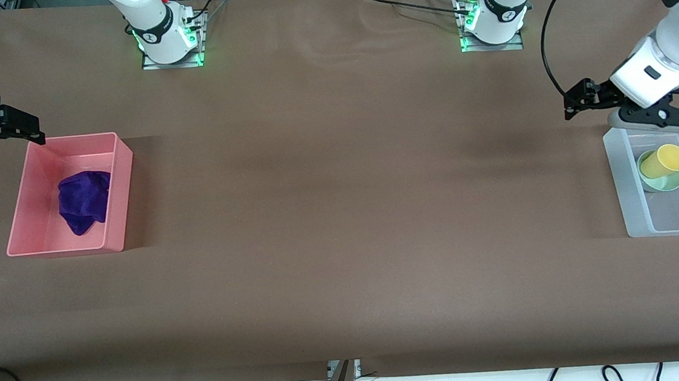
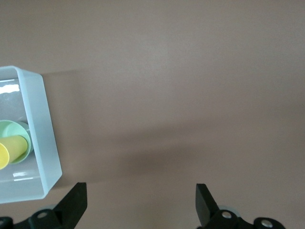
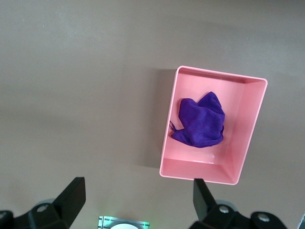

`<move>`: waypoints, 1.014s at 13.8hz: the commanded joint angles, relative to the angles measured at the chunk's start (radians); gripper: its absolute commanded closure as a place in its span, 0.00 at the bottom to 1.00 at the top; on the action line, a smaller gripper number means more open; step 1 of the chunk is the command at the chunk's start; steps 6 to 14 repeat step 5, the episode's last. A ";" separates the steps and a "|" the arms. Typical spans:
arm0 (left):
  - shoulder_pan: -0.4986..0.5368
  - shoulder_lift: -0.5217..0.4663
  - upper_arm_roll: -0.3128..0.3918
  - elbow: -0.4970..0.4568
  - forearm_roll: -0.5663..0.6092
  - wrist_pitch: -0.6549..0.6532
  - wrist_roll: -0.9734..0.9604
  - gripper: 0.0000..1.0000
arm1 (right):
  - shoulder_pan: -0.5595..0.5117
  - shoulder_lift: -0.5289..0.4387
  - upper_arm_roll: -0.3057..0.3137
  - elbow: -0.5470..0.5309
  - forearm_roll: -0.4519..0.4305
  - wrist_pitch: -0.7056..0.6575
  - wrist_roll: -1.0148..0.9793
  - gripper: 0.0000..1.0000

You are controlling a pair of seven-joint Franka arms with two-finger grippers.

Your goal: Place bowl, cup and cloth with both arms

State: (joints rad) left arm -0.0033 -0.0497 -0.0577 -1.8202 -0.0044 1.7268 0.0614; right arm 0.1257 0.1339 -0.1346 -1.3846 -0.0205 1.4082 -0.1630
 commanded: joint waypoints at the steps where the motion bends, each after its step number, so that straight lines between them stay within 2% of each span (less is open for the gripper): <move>1: -0.015 -0.027 0.025 -0.031 -0.009 0.023 -0.025 0.00 | -0.011 0.003 0.004 0.015 -0.007 -0.003 0.010 0.00; 14: -0.020 -0.025 0.025 -0.024 -0.008 0.017 -0.028 0.00 | -0.011 0.003 0.004 0.015 -0.006 -0.003 0.010 0.00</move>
